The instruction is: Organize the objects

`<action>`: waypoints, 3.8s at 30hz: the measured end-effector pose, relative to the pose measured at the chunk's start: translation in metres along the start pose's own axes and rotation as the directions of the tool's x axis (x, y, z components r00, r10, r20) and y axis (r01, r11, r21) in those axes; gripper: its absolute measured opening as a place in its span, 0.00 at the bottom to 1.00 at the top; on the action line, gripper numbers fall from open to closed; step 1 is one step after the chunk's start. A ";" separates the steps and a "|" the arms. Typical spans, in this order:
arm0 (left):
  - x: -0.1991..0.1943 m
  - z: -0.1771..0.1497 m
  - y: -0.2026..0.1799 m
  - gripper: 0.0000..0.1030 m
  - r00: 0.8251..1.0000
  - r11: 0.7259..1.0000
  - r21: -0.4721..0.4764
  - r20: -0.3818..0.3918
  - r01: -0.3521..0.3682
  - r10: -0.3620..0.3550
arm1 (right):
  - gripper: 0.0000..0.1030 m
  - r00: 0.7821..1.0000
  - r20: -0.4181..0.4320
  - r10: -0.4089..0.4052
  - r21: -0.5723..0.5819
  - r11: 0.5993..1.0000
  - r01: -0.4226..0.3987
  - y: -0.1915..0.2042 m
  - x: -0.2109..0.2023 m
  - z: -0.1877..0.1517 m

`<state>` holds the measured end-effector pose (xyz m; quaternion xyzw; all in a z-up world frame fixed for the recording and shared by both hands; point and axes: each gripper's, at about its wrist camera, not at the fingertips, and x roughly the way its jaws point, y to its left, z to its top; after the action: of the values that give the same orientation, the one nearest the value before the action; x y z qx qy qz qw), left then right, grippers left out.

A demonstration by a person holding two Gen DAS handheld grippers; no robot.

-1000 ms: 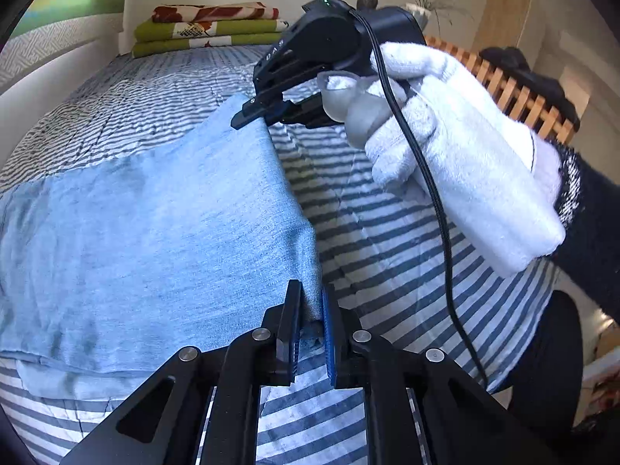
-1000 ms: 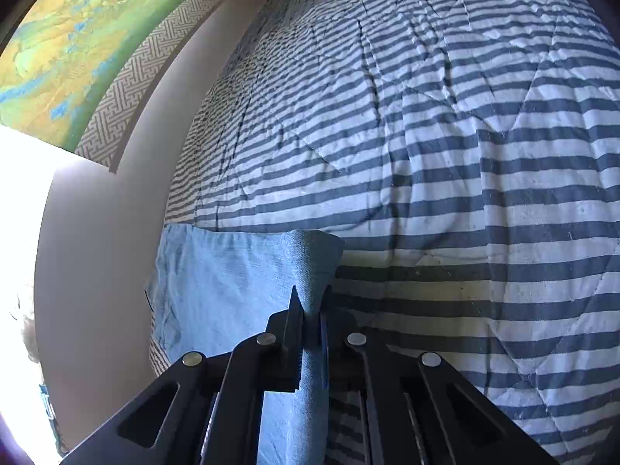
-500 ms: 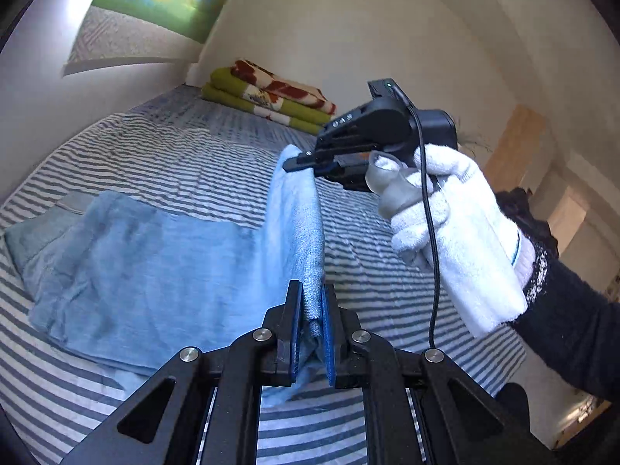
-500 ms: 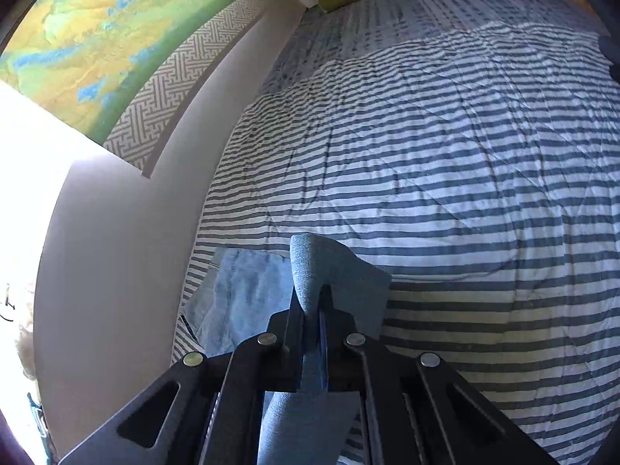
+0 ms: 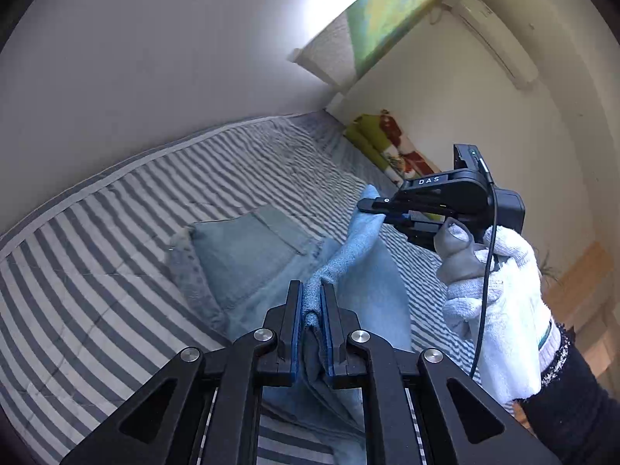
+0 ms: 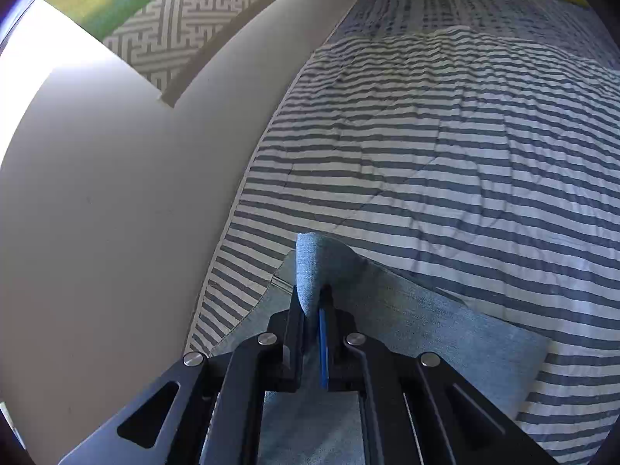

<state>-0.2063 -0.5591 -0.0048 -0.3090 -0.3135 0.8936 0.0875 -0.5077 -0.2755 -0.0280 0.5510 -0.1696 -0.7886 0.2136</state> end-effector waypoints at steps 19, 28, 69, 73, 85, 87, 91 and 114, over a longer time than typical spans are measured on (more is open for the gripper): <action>0.031 0.003 0.083 0.09 0.991 0.982 -0.137 -0.043 -0.133 0.128 | 0.23 0.995 -0.084 0.057 -0.079 0.995 -0.064 0.015 0.061 0.019; 0.037 0.005 0.071 0.09 0.987 0.977 -0.140 -0.025 -0.159 0.157 | 0.31 0.999 -0.022 -0.034 -0.354 0.935 0.024 -0.003 0.012 -0.021; 0.096 -0.062 0.009 0.81 0.931 0.871 -0.332 -0.176 -0.363 0.321 | 0.61 0.973 -0.191 -0.132 -0.711 0.702 -0.044 -0.030 0.065 -0.020; 0.099 -0.058 0.010 0.74 0.932 0.890 -0.284 -0.171 -0.358 0.320 | 0.67 0.962 -0.270 -0.050 -0.654 0.743 -0.144 -0.038 0.080 -0.011; 0.118 -0.046 -0.005 0.34 0.948 0.916 -0.252 -0.143 -0.314 0.285 | 0.24 0.944 -0.322 0.067 -0.564 0.788 -0.248 -0.044 0.071 -0.024; 0.115 -0.043 -0.018 0.29 0.952 0.929 -0.216 -0.127 -0.302 0.280 | 0.18 0.958 -0.283 0.044 -0.578 0.789 -0.207 -0.039 0.063 -0.032; 0.103 -0.033 -0.037 0.26 0.969 0.954 -0.182 -0.105 -0.239 0.223 | 0.16 0.969 -0.231 0.087 -0.537 0.819 -0.202 -0.034 0.033 -0.045; 0.072 -0.164 -0.299 0.22 0.877 0.957 0.018 -0.405 0.290 -0.258 | 0.14 0.989 0.134 -0.056 -0.179 0.981 0.080 -0.194 -0.301 -0.228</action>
<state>-0.1750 -0.2153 0.0427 -0.4334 -0.2946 0.8018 0.2870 -0.2312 0.0398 0.0384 0.4825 -0.0905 -0.8417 0.2251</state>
